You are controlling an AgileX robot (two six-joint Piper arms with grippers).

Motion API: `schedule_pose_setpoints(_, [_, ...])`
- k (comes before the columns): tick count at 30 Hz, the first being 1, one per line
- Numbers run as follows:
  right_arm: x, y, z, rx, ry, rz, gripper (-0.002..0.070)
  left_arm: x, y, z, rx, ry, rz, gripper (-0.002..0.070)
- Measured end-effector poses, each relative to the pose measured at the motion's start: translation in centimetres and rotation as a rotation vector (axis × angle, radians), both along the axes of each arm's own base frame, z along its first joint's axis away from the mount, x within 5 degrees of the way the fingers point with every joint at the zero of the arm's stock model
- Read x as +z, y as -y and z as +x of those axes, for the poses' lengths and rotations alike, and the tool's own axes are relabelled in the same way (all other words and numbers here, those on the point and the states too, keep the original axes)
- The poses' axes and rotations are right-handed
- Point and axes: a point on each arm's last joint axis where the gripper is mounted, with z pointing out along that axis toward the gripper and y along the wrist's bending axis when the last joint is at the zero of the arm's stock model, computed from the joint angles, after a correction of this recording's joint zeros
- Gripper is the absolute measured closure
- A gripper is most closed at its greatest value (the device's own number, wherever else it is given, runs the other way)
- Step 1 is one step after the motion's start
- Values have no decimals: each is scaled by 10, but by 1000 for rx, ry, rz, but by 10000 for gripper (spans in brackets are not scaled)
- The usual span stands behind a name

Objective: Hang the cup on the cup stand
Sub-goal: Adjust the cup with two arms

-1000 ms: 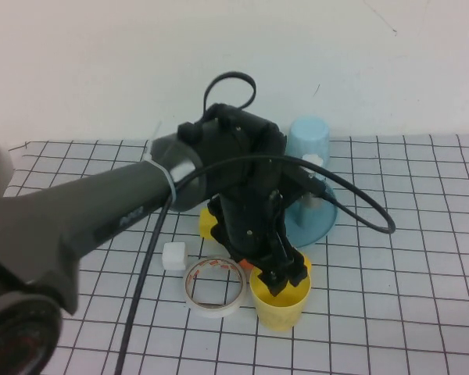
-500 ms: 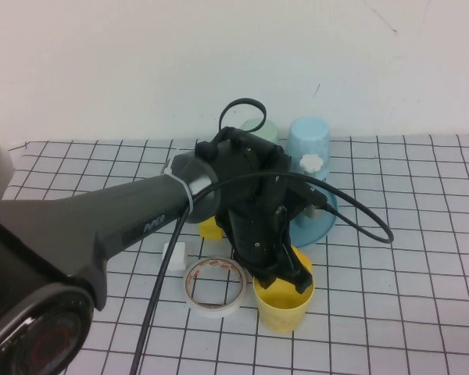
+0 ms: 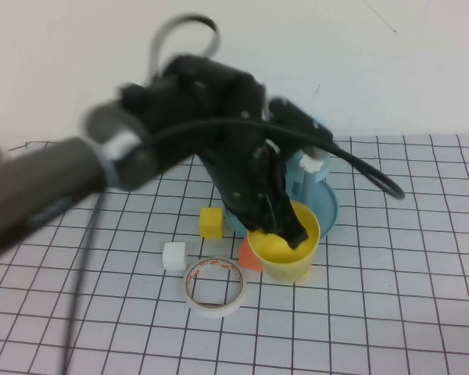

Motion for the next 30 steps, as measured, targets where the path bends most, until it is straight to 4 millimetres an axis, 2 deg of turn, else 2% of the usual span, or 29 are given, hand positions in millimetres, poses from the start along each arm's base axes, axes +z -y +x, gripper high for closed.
schedule_pose_setpoints(4, [0,0,0,2,-1,0,678,36,-20,-25,-7,106,-76,668])
schedule_pose_setpoints(7, [-1,-1,0,12,-8,2,678,50,-36,-45,-4,194,-142,668])
schedule_pose_setpoints(13, [-2,-5,-1,49,-30,29,678,48,-70,-83,26,366,-249,668])
schedule_pose_setpoints(19, [-3,-13,-4,137,-72,110,678,33,-90,-104,16,607,-387,668])
schedule_pose_setpoints(22, [-2,-18,-6,191,-88,183,678,30,-92,-109,-22,759,-481,668])
schedule_pose_setpoints(24, [0,-21,-7,214,-85,250,678,35,-91,-110,-66,893,-534,668])
schedule_pose_setpoints(27, [4,-24,-8,246,-72,327,678,44,-91,-110,-106,1060,-555,668])
schedule_pose_setpoints(30, [8,-27,-9,287,-62,407,678,49,-93,-106,-64,1145,-564,668])
